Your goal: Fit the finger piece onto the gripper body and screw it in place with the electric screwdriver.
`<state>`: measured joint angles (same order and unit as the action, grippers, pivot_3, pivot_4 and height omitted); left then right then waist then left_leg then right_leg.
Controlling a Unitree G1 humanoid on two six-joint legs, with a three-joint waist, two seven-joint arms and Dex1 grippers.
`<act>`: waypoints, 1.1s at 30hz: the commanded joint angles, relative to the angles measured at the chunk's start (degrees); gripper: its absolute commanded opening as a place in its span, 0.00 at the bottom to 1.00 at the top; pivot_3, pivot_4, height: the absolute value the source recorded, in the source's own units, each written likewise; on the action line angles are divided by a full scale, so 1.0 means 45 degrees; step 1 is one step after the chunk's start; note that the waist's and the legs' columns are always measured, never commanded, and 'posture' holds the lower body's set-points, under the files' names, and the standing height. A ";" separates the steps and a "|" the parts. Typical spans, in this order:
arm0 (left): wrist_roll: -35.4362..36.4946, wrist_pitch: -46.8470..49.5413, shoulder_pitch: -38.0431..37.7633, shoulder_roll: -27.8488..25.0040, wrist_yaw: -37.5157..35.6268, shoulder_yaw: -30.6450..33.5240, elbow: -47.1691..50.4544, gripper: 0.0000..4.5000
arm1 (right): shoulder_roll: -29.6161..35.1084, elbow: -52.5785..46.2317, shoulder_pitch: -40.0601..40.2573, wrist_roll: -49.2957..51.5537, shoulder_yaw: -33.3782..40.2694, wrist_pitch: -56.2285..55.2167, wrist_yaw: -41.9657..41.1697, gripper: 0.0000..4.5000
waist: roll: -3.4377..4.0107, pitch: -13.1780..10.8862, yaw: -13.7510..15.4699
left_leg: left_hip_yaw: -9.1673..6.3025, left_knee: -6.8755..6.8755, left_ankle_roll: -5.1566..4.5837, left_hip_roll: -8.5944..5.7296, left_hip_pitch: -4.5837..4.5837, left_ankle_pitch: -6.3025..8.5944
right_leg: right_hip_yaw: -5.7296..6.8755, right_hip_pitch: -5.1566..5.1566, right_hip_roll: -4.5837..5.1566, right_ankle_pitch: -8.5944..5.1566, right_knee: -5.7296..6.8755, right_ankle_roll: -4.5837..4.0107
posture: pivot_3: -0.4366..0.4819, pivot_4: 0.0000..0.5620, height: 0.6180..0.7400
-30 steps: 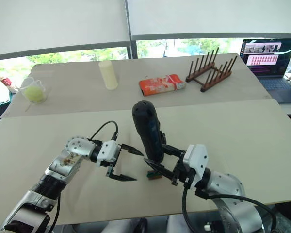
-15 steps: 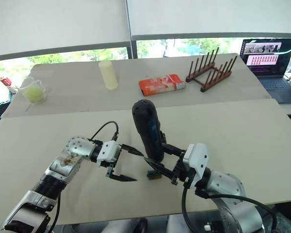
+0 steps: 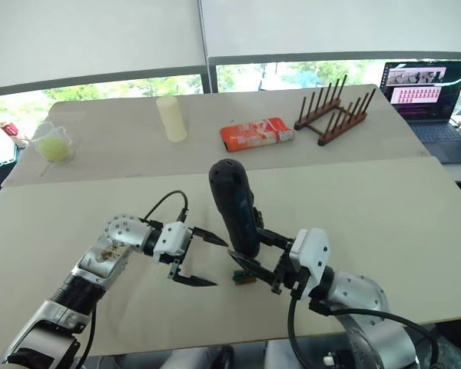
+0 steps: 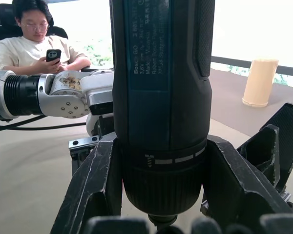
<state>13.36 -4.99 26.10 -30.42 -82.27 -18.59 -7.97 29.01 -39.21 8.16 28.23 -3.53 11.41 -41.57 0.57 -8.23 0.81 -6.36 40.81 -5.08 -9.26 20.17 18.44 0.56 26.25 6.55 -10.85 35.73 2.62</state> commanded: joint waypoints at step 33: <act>0.0436 0.0535 -0.0022 -0.0462 0.0491 0.0932 0.0232 1.00 | 0.1523 -0.2244 -0.3998 0.5158 0.1786 0.3249 0.1739 0.42 | -0.0007 -0.0004 -0.0020 | -0.0002 0.0002 -0.0001 0.0005 0.0003 0.0000 | -0.0001 0.0000 0.0003 0.0001 -0.0009 -0.0001 | 0.48 0.27 1.00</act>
<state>13.88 -2.96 26.11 -32.21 -80.65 -15.83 -9.16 35.71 -47.05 -7.87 47.38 2.35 25.33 -34.92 0.54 -8.24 0.71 -6.37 40.80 -5.08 -9.23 20.19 18.44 0.56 26.26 6.56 -10.84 35.68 2.62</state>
